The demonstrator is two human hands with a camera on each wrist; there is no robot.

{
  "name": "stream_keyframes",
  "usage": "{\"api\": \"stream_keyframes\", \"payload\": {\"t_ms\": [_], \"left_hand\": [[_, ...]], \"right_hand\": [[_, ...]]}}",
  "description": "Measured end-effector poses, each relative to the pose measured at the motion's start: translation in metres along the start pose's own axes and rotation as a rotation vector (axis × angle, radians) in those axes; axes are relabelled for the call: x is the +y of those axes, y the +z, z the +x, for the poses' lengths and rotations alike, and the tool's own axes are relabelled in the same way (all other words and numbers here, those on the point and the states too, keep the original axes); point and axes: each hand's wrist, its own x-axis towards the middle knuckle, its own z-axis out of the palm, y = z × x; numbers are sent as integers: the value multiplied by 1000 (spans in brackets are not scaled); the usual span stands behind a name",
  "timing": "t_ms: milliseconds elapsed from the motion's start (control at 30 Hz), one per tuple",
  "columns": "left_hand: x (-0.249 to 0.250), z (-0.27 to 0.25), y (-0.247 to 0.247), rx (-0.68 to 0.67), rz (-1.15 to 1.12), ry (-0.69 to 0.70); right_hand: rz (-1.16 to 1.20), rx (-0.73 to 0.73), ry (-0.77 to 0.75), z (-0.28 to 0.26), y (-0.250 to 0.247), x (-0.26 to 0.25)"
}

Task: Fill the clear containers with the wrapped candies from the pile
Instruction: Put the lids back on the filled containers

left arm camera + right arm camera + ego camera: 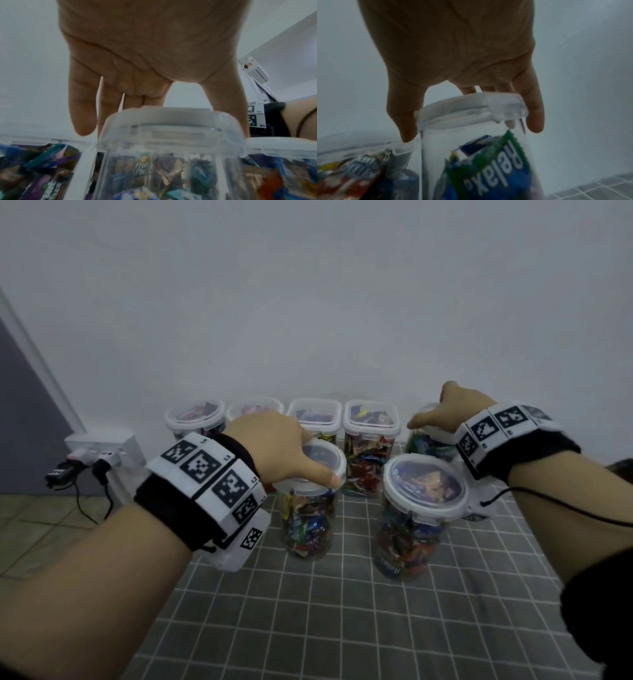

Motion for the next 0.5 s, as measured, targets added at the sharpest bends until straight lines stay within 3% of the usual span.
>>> {"api": "stream_keyframes", "payload": {"t_ms": [167,367,500], "left_hand": [[-1,-1,3,11,-11,2],[0,-2,4,21,5,5],[0,-5,5,23,8,-2]], "right_hand": [[-18,4,6,2,3,-5],[68,-99,21,-2,-10,1],[31,-15,-4,-19,-17,9]]}}
